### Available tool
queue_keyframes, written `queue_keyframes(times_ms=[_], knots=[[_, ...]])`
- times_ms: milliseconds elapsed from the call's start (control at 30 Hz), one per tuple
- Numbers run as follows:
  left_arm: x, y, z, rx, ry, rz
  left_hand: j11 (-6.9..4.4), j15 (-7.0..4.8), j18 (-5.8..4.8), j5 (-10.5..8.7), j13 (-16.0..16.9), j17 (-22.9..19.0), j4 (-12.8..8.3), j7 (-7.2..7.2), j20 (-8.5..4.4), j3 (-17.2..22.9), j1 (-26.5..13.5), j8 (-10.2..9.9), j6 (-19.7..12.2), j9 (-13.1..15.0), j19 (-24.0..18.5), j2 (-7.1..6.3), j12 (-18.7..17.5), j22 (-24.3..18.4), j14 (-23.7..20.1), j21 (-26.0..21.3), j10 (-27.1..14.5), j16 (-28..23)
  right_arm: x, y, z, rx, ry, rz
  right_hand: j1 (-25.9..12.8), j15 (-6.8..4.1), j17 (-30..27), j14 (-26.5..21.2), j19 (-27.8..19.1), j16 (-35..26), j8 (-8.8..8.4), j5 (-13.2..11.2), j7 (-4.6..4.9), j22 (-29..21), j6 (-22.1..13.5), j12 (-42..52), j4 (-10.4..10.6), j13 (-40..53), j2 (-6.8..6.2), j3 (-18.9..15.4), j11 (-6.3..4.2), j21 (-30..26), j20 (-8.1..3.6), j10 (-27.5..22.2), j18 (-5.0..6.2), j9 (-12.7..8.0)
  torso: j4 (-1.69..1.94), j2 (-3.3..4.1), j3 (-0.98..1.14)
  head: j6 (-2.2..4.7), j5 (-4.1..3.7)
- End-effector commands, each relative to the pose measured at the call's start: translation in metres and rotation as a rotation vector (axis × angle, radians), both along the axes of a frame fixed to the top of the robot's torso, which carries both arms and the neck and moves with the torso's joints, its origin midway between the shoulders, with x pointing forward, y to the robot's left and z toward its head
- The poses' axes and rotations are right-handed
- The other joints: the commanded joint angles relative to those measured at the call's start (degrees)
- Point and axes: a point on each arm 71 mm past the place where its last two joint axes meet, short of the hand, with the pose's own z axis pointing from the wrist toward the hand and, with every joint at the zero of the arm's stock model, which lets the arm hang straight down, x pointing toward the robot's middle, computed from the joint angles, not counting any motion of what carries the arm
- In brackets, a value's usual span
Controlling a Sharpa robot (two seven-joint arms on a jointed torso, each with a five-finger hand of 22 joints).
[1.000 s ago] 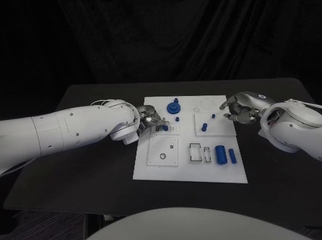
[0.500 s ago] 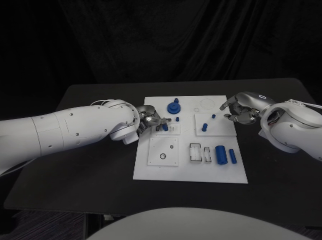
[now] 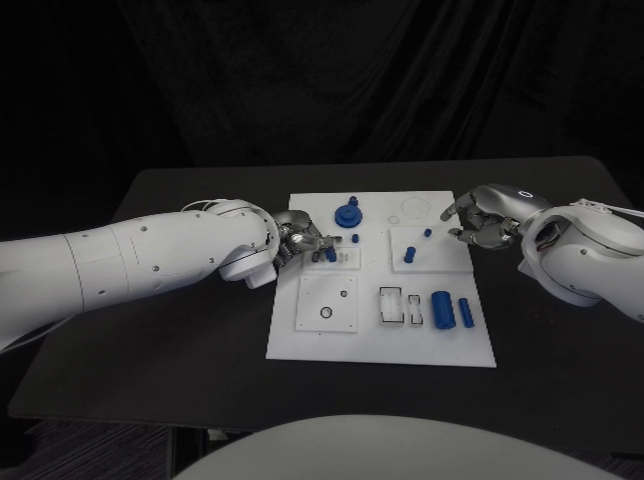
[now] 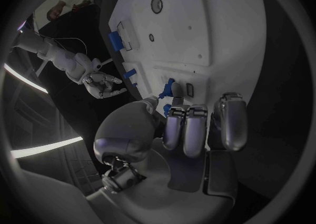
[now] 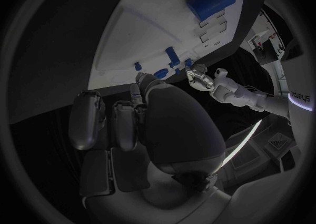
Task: Assemble the parts on the task board
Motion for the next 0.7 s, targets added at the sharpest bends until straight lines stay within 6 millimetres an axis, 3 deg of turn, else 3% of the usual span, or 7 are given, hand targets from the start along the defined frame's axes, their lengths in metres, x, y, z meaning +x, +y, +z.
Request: queue_keyframes(times_ms=[33,367,567,700], knots=[[-0.0031,-0.0023,-0.0026,-0.007,0.008,-0.009,-0.36,-0.38,-0.58,1.19,15.0,15.1,-0.3,-0.05,-0.33,-0.5,1.8,0.9,-0.2,1.6,0.2,-0.06,0.2,3.7,6.1,-0.3,6.2,0.4,-0.0006,-0.0017,-0.0017,-0.008,0.010,-0.015,-0.4,0.49,9.2,4.2,0.2,-0.2,-0.24,0.4,0.32,10.5,0.2,-0.3,-0.1,9.8,0.01,0.3,0.41,-0.2,0.36,0.9,-0.54,-0.1,-0.03,0.02,0.03,-0.01,-0.13],[-0.0058,-0.0074,-0.0037,0.016,0.040,-0.021,-0.43,-0.43,-0.58,1.90,15.0,15.1,-0.9,-0.06,-0.37,-0.7,3.5,1.5,-0.7,1.6,0.2,-0.18,0.2,3.7,6.1,-0.4,6.2,0.4,-0.0004,-0.0011,-0.0018,-0.010,0.011,-0.016,-0.5,0.50,9.2,4.2,0.2,-0.2,-0.24,0.4,0.34,10.5,0.2,-0.3,-0.1,9.7,0.01,0.3,0.42,-0.1,0.37,0.9,-0.54,-0.1,-0.05,-0.03,0.01,-0.01,-0.23],[-0.0060,-0.0077,-0.0047,0.030,0.054,-0.021,-0.45,-0.45,-0.59,2.10,15.0,15.1,-1.2,-0.07,-0.39,-0.6,4.0,1.6,-0.8,1.5,0.3,0.03,0.2,3.8,6.1,-0.3,6.2,0.4,-0.0004,-0.0010,-0.0020,-0.011,0.013,-0.017,-0.5,0.50,9.2,4.2,0.2,-0.2,-0.24,0.4,0.34,10.5,0.2,-0.3,-0.1,9.7,0.01,0.3,0.42,-0.1,0.37,0.9,-0.54,-0.1,-0.19,-0.07,0.12,-0.01,-0.31],[-0.0055,-0.0056,-0.0060,0.046,0.067,-0.015,-0.48,-0.49,-0.60,3.05,15.0,15.1,-1.5,-0.10,-0.42,-0.5,4.9,1.9,-0.9,1.5,0.3,0.39,0.2,3.9,6.1,-0.3,6.2,0.4,-0.0004,-0.0010,-0.0024,-0.014,0.018,-0.018,-0.6,0.50,9.3,4.2,0.2,-0.2,-0.24,0.4,0.35,10.5,0.3,-0.3,-0.1,9.7,0.03,0.4,0.43,-0.1,0.37,0.9,-0.54,-0.1,-0.11,0.05,0.10,-0.01,-0.58]])
